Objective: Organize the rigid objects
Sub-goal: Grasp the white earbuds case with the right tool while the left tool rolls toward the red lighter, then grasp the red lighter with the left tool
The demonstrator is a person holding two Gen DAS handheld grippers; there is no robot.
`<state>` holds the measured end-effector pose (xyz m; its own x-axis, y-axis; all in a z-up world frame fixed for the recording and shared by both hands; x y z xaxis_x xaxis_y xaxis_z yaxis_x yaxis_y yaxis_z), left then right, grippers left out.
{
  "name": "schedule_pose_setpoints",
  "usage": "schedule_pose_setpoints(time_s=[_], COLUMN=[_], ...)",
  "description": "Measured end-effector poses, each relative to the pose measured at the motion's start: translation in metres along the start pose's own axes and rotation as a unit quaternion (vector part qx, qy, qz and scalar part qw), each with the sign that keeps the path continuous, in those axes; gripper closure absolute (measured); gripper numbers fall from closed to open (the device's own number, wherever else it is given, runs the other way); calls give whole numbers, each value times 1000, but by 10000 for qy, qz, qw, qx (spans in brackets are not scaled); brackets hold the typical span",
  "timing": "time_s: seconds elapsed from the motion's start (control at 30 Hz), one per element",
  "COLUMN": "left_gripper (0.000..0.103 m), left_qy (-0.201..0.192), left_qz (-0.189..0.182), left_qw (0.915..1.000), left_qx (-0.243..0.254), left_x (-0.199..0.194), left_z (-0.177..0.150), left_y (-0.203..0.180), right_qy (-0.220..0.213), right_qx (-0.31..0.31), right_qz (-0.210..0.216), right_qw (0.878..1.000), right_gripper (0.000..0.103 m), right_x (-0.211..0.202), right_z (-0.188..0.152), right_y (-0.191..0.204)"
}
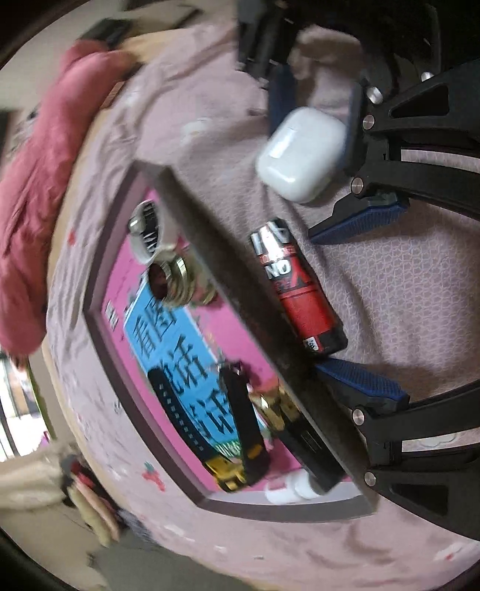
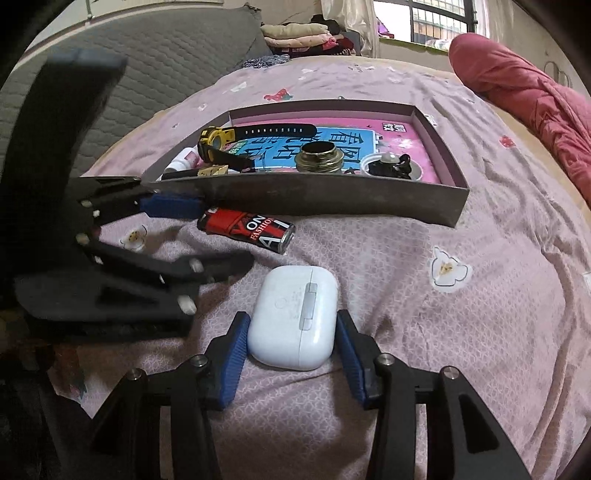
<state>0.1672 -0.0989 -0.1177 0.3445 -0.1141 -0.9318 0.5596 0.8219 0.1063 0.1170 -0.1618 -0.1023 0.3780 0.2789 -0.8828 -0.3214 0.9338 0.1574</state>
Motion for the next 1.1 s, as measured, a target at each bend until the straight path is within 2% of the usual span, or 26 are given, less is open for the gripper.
schedule_pose_setpoints(time_s=[0.07, 0.43, 0.5, 0.57, 0.67, 0.87, 1.0, 1.1], left_gripper=[37, 37, 45, 55, 62, 63, 63, 59], left_qy=[42, 134, 51, -47, -169, -238, -214, -445], left_qz=[-45, -821, -876, -809, -753, -550, -51, 380], left_qw=[9999, 9946, 9938, 9940, 9941, 9931, 9889, 9807], left_qx=[104, 624, 687, 729, 757, 1011, 1470, 1864], left_x=[3, 6, 5, 5, 4, 0, -2, -13], left_z=[1, 12, 16, 20, 22, 26, 24, 21], left_y=[-3, -24, -28, -30, -31, -36, -45, -53], right_qy=[4, 46, 49, 52, 67, 109, 112, 117], right_qx=[53, 329, 279, 192, 138, 204, 243, 261], right_qz=[56, 233, 201, 138, 107, 208, 248, 280], right_qw=[10000, 9992, 9994, 9997, 9998, 9995, 9993, 9992], right_gripper=[56, 56, 56, 56, 56, 56, 56, 56], right_x=[-2, -8, -9, -9, -9, -11, -12, -12], right_z=[0, -3, -4, -4, -4, -7, -10, -11], right_y=[-1, -20, -21, -19, -20, -24, -28, -29])
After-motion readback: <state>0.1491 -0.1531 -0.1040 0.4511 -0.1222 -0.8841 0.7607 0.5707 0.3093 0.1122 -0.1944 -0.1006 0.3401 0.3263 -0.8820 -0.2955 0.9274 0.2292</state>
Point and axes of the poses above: each gripper's, at about its wrist camera, not at the fingertips, and x roughly the way its jaws point, y to its left, z to its top, the point moved 9 cm from there along x, roughly the way its jaws point, and after that the axes turned 10 degrees about y, right-handed, at the moved point
